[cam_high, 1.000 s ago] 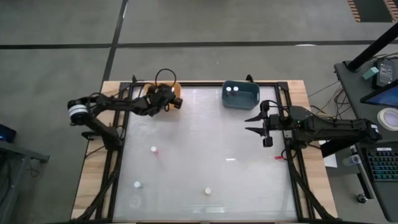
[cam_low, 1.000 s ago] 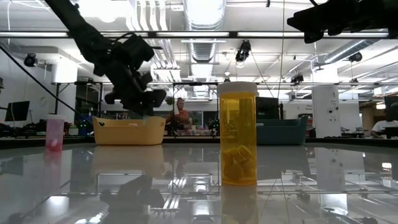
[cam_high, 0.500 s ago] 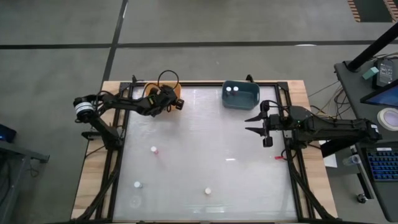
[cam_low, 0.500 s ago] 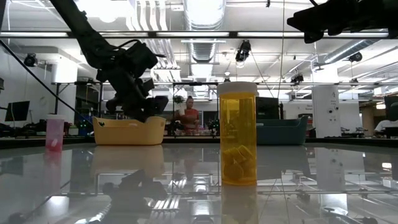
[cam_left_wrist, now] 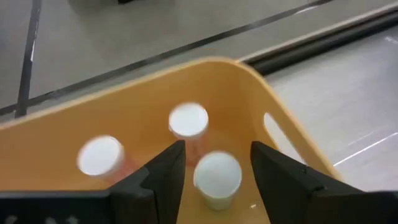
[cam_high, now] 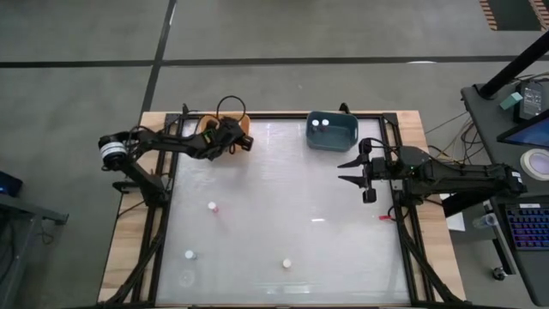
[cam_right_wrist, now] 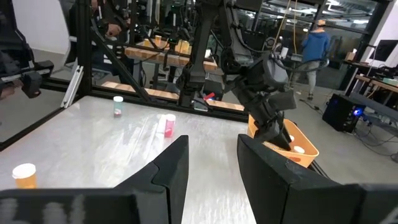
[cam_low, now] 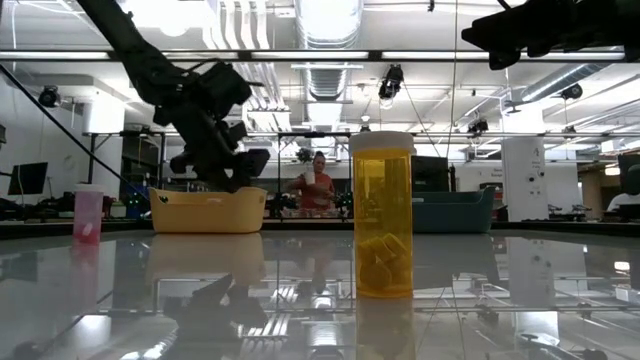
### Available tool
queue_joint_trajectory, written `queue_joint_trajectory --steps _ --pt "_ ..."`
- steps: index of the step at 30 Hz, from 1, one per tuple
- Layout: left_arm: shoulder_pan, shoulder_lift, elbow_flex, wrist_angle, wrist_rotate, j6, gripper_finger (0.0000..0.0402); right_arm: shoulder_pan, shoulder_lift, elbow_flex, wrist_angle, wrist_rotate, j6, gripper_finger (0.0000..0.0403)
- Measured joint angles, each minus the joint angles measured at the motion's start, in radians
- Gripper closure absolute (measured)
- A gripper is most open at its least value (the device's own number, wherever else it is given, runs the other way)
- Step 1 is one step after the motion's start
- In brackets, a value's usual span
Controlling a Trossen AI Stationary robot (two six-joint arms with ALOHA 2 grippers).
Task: Pick and place medicine bottles into bin by pill shape (circle, oval)
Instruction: Put the pink capsule bottle into the blue bin
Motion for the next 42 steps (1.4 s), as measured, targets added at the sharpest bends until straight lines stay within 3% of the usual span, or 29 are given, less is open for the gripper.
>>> queue_joint_trajectory --steps 8,13,16,23,29,34,42 --pt "-0.016 -0.205 0.01 -0.186 0.042 0.0 0.0234 0.0 0.0 0.0 0.0 0.0 0.009 0.0275" --pt "-0.09 -0.344 0.01 -0.167 0.177 -0.001 0.0234 0.0 0.0 0.0 0.001 0.0 0.016 0.0275" --pt "-0.178 -0.394 0.01 -0.134 0.204 -0.002 0.0234 0.0 0.0 0.0 0.0 0.001 0.03 0.0275" --pt "-0.429 -0.424 0.007 -0.134 0.222 0.032 0.0234 0.0 0.0 0.0 0.001 0.003 0.108 0.0275" --pt "-0.582 -0.429 0.007 -0.135 0.245 0.158 0.0234 0.0 0.016 0.0 0.05 0.004 0.24 0.0275" --pt "-0.645 -0.46 0.007 -0.156 0.299 0.22 0.0234 0.001 0.048 0.023 0.083 0.001 0.352 0.0275" --pt "-0.658 -0.563 0.007 -0.234 0.304 0.252 0.0234 0.005 0.141 0.077 0.082 -0.001 0.433 0.0275"
